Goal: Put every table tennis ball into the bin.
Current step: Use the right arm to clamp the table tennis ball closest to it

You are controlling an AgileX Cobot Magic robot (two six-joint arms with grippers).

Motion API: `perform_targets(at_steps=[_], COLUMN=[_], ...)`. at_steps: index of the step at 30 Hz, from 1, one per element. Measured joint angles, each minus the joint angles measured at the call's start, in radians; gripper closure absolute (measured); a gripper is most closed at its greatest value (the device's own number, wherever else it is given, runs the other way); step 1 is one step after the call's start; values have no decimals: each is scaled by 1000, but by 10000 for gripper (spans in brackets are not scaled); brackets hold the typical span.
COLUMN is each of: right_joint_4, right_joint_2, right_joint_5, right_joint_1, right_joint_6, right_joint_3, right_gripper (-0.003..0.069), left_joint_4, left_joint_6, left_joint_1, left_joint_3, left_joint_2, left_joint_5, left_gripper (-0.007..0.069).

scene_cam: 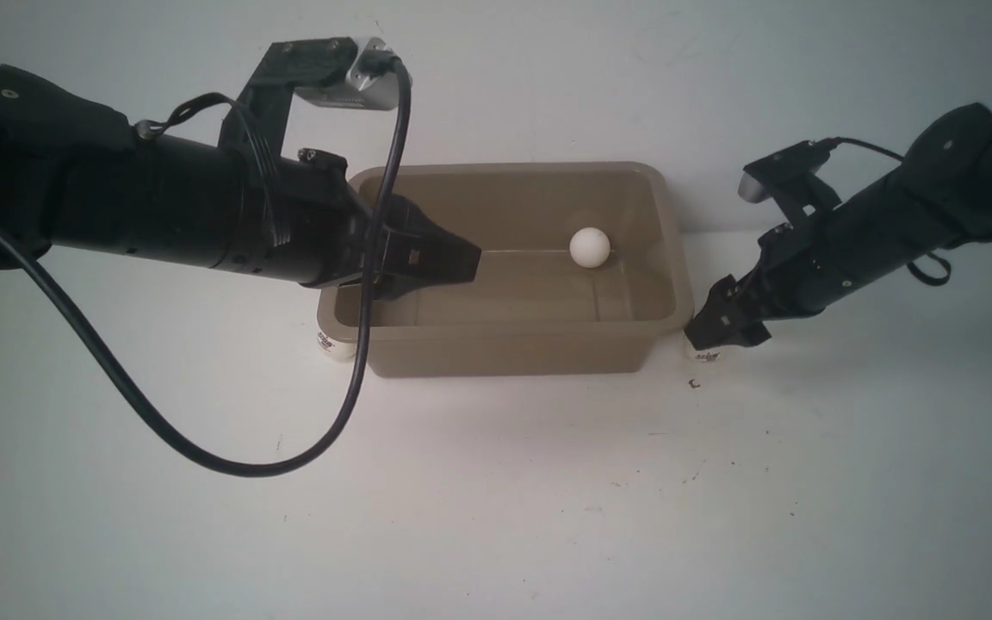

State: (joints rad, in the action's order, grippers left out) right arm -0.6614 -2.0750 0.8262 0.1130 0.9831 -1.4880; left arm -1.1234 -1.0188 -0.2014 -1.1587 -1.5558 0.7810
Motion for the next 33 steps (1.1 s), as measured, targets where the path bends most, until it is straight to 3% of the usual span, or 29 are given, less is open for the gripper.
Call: perform_targets(at_steps=[18, 33], right_joint_4=[26, 45], right_joint_2=[-59, -59], right_joint_5=[-99, -92], right_joint_1=[29, 29], right_joint_6=[2, -28], right_joint_3=[0, 0], right_gripper=[91, 314], left_joint_4=[-22, -23], left_joint_6=[-3, -3], left_joint_1=[0, 0], left_joint_3=[0, 0], left_joint_2=[0, 0], left_joint_5=[2, 2], left_gripper=[207, 207])
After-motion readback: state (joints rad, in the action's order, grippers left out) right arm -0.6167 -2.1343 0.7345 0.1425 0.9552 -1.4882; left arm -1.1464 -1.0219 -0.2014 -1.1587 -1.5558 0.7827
